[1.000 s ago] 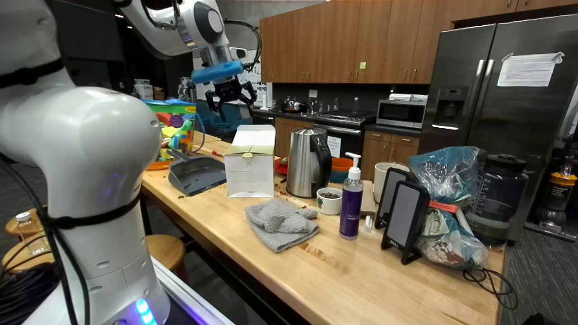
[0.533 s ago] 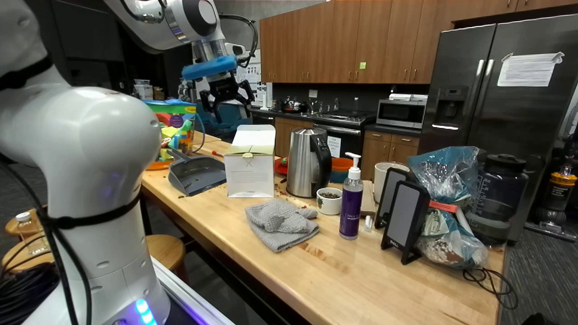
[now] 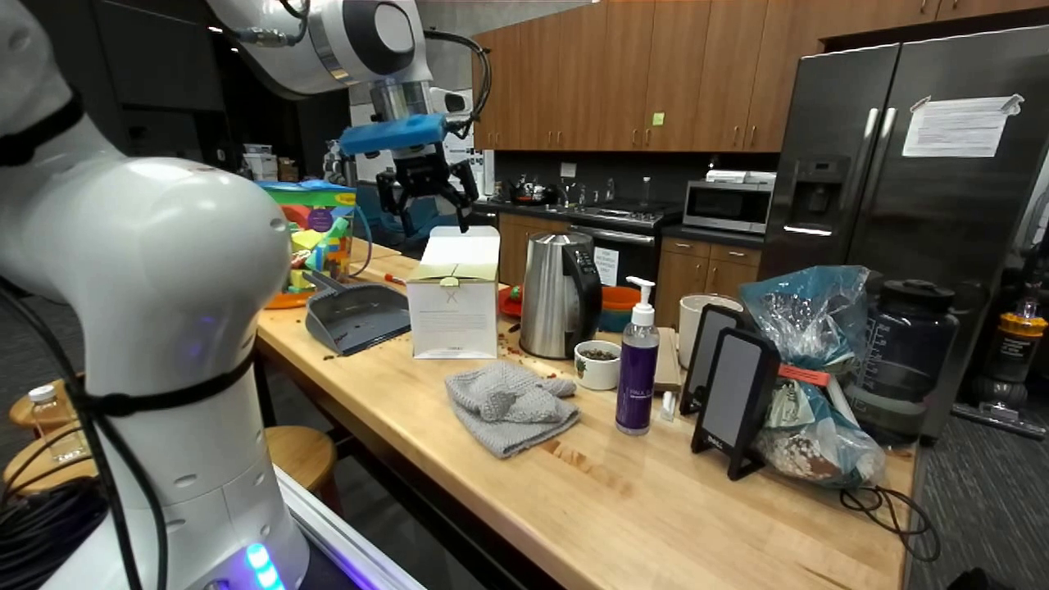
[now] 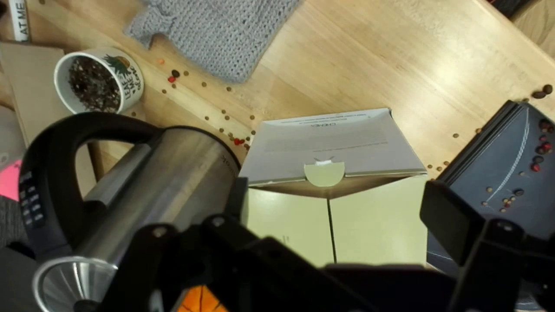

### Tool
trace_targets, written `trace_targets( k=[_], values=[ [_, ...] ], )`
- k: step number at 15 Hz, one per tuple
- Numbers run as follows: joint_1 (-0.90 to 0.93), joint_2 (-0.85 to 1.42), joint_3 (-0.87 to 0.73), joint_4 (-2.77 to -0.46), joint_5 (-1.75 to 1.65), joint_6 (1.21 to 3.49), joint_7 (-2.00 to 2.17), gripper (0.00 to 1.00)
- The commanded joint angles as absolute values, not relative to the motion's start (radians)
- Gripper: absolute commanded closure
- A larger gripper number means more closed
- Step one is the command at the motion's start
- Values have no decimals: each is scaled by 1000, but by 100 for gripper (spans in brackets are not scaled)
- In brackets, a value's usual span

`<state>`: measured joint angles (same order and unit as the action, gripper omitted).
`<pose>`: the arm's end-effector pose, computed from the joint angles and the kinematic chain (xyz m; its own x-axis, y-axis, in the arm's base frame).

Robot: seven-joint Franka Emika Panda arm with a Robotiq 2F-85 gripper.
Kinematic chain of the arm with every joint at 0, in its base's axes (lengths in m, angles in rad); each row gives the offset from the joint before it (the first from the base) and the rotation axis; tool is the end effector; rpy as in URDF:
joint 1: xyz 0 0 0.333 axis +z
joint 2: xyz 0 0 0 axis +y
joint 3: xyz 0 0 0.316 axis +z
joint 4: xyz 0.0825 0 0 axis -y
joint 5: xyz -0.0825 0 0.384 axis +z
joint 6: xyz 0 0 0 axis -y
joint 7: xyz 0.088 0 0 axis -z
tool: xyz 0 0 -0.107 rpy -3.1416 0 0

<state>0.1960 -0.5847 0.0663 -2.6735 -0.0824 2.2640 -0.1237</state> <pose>0.3622 0.0946 0.4333 0.8957 0.4168 0.1548 0.4001 -0.9075 0.1279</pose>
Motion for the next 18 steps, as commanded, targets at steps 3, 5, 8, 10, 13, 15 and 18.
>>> trace_targets(
  k=[3, 5, 8, 10, 13, 15, 18],
  values=[
    [153, -621, -15, -2723, -24, 2271, -178, 0],
    [133, -616, -35, -2730, -16, 2277, -183, 0],
    [112, -607, -61, -2734, -6, 2279, -190, 0],
    [100, -604, -73, -2738, -1, 2282, -194, 0],
    [87, -599, -86, -2744, 8, 2286, -200, 0],
    [84, -600, -95, -2750, 11, 2287, -207, 0],
    [87, -604, -106, -2761, 18, 2291, -222, 0]
  ],
)
